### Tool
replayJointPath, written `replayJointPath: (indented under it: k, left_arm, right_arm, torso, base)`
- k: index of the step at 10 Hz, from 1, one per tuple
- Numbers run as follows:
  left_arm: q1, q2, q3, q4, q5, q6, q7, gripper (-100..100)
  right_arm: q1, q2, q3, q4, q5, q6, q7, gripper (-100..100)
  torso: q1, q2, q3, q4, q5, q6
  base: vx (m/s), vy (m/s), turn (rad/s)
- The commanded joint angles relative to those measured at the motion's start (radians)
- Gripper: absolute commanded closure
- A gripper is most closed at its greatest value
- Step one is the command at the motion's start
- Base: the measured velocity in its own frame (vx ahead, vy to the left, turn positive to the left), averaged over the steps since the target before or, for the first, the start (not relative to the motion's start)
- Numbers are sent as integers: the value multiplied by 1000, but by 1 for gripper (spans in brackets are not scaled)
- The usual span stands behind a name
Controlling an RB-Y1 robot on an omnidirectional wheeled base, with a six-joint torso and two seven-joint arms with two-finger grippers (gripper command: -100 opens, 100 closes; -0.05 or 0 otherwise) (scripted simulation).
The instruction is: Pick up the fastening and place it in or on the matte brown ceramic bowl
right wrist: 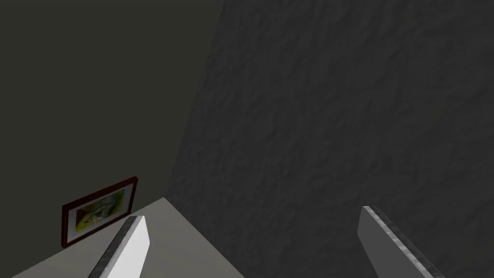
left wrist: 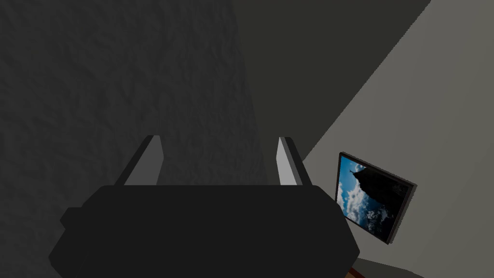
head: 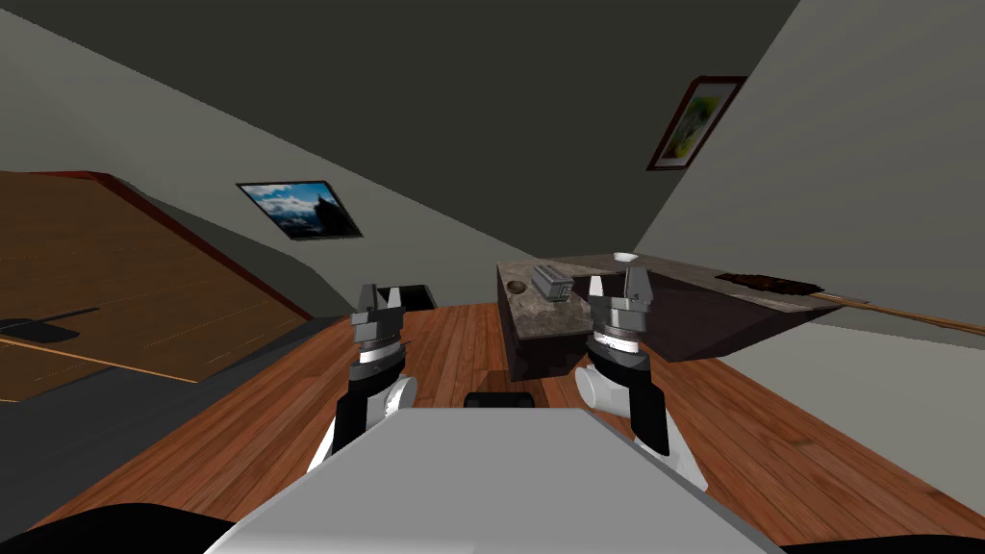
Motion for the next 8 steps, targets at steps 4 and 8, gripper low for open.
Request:
replayJointPath:
  k: [4,8]
  left_arm:
    - [0,0,0,0,0,0,0,0]
    - [0,0,0,0,0,0,0,0]
  right_arm:
    - [5,-121,-11,-7,-39,78,45,-100]
    - [9,-223,-27,-20,-88,177,104,-100]
  torso:
    - [2,-1,0,0,0,0]
    - [3,-1,-1,0,1,0]
  base:
    - [8,30,10]
    - [11,52,12]
